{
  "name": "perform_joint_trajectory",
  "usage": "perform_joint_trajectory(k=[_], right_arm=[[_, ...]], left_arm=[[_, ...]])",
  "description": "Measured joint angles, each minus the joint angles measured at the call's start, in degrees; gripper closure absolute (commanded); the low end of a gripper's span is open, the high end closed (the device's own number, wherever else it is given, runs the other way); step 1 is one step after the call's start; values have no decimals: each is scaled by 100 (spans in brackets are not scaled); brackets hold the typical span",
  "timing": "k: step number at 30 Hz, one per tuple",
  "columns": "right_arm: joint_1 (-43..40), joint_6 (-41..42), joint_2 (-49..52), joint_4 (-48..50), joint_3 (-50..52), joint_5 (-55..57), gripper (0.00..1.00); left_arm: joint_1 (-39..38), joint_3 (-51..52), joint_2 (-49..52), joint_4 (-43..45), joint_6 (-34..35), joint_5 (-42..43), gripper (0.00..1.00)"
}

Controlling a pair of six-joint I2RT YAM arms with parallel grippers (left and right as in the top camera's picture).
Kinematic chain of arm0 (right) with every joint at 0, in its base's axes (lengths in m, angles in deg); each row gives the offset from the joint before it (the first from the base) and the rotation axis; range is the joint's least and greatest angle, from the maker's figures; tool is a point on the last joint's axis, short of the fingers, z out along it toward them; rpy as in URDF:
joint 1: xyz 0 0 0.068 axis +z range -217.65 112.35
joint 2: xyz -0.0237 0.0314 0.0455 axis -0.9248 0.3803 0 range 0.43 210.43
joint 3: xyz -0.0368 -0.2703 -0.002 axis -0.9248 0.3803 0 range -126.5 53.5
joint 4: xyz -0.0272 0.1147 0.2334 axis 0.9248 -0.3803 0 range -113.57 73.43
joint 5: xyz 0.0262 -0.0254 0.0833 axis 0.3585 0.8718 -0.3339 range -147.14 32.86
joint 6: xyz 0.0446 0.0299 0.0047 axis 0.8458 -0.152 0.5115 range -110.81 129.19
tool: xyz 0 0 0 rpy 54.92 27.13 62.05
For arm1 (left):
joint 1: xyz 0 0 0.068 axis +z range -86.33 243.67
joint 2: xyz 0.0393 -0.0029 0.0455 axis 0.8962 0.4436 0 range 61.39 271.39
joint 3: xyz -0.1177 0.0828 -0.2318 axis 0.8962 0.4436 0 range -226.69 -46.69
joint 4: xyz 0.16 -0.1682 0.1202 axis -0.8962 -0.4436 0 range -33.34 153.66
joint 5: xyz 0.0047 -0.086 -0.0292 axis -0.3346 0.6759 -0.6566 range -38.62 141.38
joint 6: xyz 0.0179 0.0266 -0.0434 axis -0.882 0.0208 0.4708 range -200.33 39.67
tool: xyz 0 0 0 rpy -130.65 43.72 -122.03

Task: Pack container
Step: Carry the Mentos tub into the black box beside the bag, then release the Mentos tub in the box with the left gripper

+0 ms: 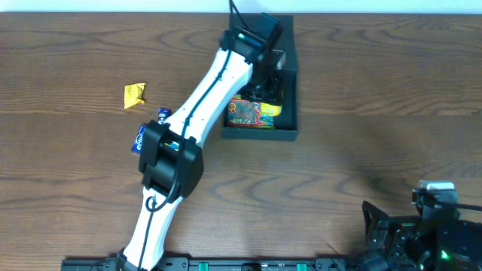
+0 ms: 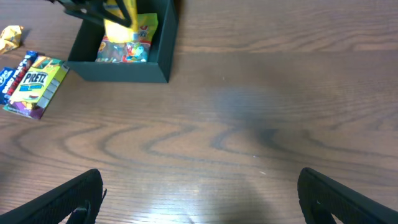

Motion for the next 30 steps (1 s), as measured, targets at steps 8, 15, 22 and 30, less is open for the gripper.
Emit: perform_joint_trajectory(k=[8,15,22,30], right_arm=[[0,0,0,0,0,0,1],[0,0,0,0,0,0,1],[0,0,0,0,0,0,1],[0,0,0,2,0,0,1]], left_arm=[[-186,-9,214,98,-7,157,95],[-177,-11,343,284,-7,396,95],[-177,-28,807,254,-7,728,94],[-155,-42,831,273,-7,789,5]])
